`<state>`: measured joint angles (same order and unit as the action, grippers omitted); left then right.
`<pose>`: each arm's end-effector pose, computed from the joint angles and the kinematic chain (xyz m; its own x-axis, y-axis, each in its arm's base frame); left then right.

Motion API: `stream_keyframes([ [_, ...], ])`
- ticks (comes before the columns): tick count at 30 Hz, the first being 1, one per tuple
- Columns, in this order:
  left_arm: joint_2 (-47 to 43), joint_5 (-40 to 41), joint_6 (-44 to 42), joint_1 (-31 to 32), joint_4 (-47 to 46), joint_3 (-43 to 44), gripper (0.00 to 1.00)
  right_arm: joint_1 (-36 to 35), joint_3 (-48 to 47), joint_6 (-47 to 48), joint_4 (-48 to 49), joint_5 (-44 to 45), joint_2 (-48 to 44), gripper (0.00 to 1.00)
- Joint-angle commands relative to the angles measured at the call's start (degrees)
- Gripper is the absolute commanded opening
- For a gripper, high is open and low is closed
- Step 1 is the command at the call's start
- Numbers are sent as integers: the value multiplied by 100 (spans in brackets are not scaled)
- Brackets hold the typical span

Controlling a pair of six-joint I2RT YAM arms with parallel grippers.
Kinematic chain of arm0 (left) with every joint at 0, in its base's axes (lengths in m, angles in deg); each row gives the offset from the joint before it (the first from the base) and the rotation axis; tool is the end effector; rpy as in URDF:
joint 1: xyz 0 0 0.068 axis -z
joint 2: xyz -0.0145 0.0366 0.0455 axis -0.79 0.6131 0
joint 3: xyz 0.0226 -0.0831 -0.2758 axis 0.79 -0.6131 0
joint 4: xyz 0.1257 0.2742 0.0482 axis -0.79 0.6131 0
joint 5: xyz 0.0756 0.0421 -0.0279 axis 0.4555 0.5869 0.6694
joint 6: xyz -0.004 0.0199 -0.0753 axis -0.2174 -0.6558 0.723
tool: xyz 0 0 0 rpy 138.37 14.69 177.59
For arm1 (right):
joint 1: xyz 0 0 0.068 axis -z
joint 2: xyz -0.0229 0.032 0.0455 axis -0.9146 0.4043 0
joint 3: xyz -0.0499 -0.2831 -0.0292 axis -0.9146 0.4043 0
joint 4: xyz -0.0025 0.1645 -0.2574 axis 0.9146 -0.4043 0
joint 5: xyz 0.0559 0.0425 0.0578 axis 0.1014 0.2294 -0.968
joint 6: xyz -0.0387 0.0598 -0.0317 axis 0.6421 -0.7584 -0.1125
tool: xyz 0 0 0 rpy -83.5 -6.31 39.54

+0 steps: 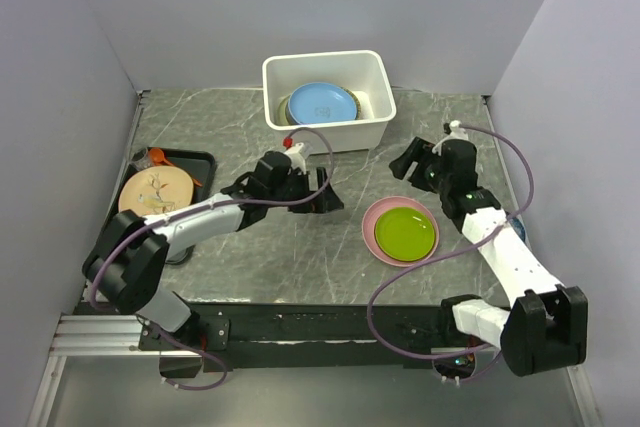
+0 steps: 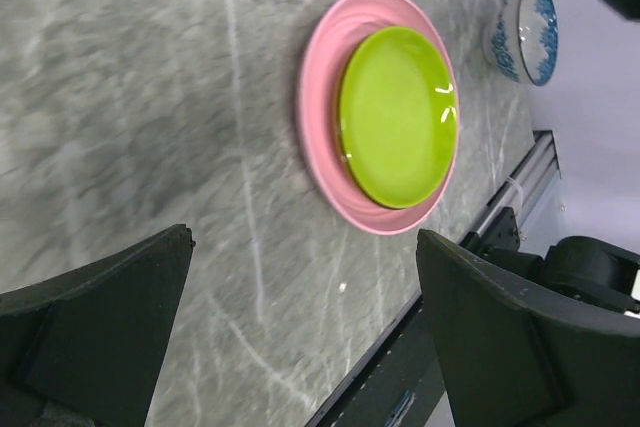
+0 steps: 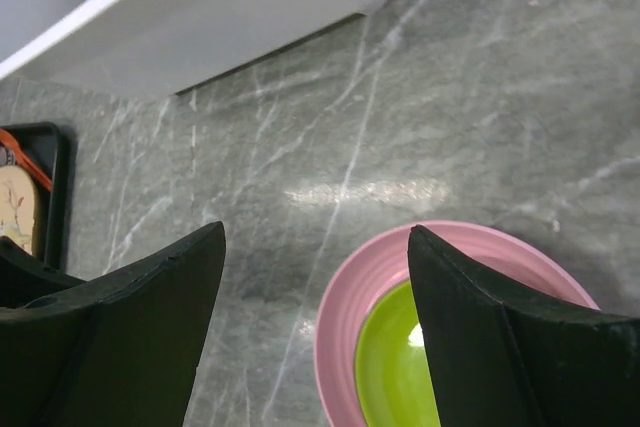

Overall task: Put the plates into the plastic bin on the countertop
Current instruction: Place the plate in the plastic bin, then pick up the plate at the center of the board.

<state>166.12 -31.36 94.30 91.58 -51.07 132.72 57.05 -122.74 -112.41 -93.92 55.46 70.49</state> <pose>0.2917 -0.2663 0.2028 -0.8207 -0.1198 -0.5587 0.3673 0.6384 -0.6764 0.3134 0.0594 0.2636 -0.5285 0.4032 -0.7471 -0.0234 0.8728 0.4876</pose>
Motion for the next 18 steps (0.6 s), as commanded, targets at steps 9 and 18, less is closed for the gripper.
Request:
stream_keyframes([
  [9, 1020, -182, -133, 604, -154, 1259, 97, 796, 835, -210, 96, -572, -553, 80],
  [18, 1626, -349, -55, 833, -285, 1630, 91, 1288, 1143, -140, -62, -801, -835, 79],
])
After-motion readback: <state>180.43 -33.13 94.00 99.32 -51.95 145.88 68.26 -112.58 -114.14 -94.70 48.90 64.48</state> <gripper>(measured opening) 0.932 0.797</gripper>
